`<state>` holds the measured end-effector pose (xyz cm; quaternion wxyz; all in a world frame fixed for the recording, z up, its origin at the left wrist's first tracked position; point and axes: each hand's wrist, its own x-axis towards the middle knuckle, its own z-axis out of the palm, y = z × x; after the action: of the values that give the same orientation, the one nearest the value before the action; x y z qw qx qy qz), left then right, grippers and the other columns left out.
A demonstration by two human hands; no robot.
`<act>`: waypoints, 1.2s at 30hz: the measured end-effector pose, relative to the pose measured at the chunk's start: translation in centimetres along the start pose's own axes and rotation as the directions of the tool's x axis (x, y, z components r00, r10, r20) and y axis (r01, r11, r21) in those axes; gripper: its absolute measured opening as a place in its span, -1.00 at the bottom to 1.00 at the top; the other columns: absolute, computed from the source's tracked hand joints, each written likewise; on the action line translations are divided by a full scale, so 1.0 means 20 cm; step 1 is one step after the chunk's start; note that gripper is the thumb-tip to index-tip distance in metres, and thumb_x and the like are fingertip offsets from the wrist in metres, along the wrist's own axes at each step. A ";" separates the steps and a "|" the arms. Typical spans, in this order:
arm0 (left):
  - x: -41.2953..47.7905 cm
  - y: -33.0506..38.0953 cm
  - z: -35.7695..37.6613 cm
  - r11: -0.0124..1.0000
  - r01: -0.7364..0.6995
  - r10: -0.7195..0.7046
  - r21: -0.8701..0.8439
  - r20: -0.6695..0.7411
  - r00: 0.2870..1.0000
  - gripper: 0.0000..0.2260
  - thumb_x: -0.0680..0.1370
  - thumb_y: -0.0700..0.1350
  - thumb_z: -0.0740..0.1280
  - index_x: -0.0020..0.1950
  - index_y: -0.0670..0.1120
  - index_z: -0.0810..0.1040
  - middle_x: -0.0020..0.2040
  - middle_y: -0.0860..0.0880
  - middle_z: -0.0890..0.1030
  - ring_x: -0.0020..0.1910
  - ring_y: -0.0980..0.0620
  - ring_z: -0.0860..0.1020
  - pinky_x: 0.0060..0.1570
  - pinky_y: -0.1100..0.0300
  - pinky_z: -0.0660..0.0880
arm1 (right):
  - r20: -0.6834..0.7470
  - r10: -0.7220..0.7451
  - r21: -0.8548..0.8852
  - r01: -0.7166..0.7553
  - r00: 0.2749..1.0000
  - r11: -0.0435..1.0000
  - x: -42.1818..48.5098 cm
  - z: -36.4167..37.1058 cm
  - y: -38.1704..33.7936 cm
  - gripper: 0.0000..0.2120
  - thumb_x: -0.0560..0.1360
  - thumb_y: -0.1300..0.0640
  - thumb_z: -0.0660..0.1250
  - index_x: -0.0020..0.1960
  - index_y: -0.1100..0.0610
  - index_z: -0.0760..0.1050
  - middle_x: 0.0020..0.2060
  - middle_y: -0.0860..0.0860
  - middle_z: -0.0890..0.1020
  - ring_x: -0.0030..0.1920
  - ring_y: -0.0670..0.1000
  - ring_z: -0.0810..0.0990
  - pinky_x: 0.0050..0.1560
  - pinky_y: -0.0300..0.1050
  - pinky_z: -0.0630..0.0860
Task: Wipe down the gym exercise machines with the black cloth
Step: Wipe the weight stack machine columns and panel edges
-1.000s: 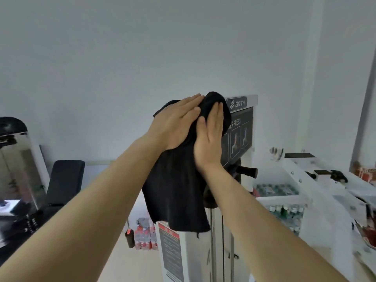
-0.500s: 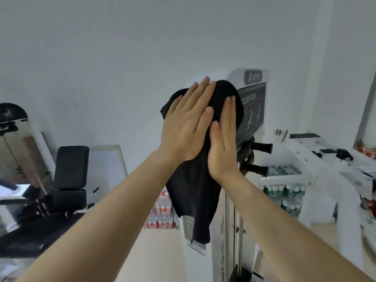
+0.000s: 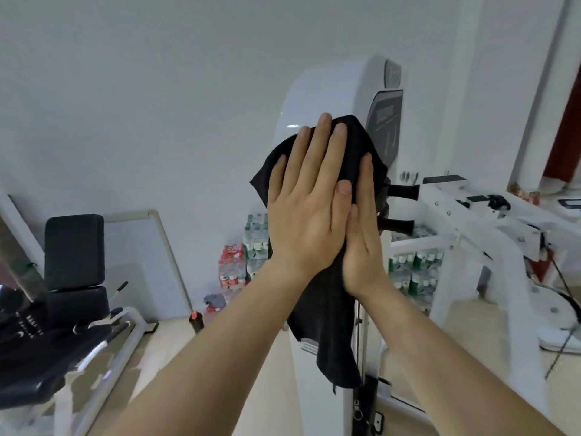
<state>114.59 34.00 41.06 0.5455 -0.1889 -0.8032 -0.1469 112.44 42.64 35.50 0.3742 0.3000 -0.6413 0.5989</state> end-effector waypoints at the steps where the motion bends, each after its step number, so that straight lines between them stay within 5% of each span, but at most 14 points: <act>1: -0.03 0.00 0.01 1.000 -0.001 0.001 0.007 -0.011 1.000 -0.50 0.67 -0.02 -0.06 0.61 -0.08 0.20 0.62 -0.06 0.20 0.61 -0.02 0.11 0.54 -0.02 0.10 | 0.014 0.004 -0.014 -0.004 1.000 1.000 -0.03 -0.01 0.00 -0.45 0.70 -0.14 -0.09 0.60 0.04 -0.11 0.63 0.04 -0.02 0.62 0.03 -0.06 0.59 0.24 -0.04; 6: 0.03 -0.05 -0.01 0.997 -0.075 0.075 0.027 -0.007 0.997 -0.51 0.68 0.00 -0.06 0.61 -0.08 0.19 0.62 -0.06 0.20 0.61 -0.04 0.12 0.54 -0.05 0.11 | 0.101 -0.038 -0.127 0.050 0.994 0.991 0.12 -0.08 -0.03 -0.44 0.70 0.02 -0.07 0.62 0.18 -0.13 0.63 0.09 -0.09 0.62 0.02 -0.13 0.59 0.21 -0.07; 19: -0.20 -0.03 0.12 0.997 -0.074 0.079 0.032 -0.184 0.980 -0.51 0.67 -0.03 -0.03 0.59 -0.12 0.23 0.60 -0.16 0.22 0.61 -0.13 0.12 0.53 -0.10 0.11 | 0.083 -0.186 -0.056 0.191 0.979 0.980 -0.11 -0.05 0.20 -0.43 0.68 0.08 -0.06 0.60 0.31 -0.09 0.61 0.22 -0.04 0.62 0.14 -0.08 0.57 0.28 -0.04; 36: -1.14 -0.07 0.49 1.000 0.008 -0.010 -0.012 -0.222 0.975 -0.49 0.68 -0.02 -0.04 0.61 -0.15 0.12 0.62 -0.19 0.14 0.62 -0.13 0.06 0.57 -0.08 -0.01 | 0.163 -0.201 0.053 0.195 0.966 0.979 -0.86 -0.05 0.68 -0.43 0.69 0.05 -0.08 0.61 0.25 -0.12 0.62 0.13 -0.01 0.62 0.11 -0.04 0.57 0.27 0.00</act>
<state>113.49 33.81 16.25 0.6301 -0.1708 -0.7372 -0.1741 110.48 43.97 13.59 0.3714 0.4184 -0.6263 0.5429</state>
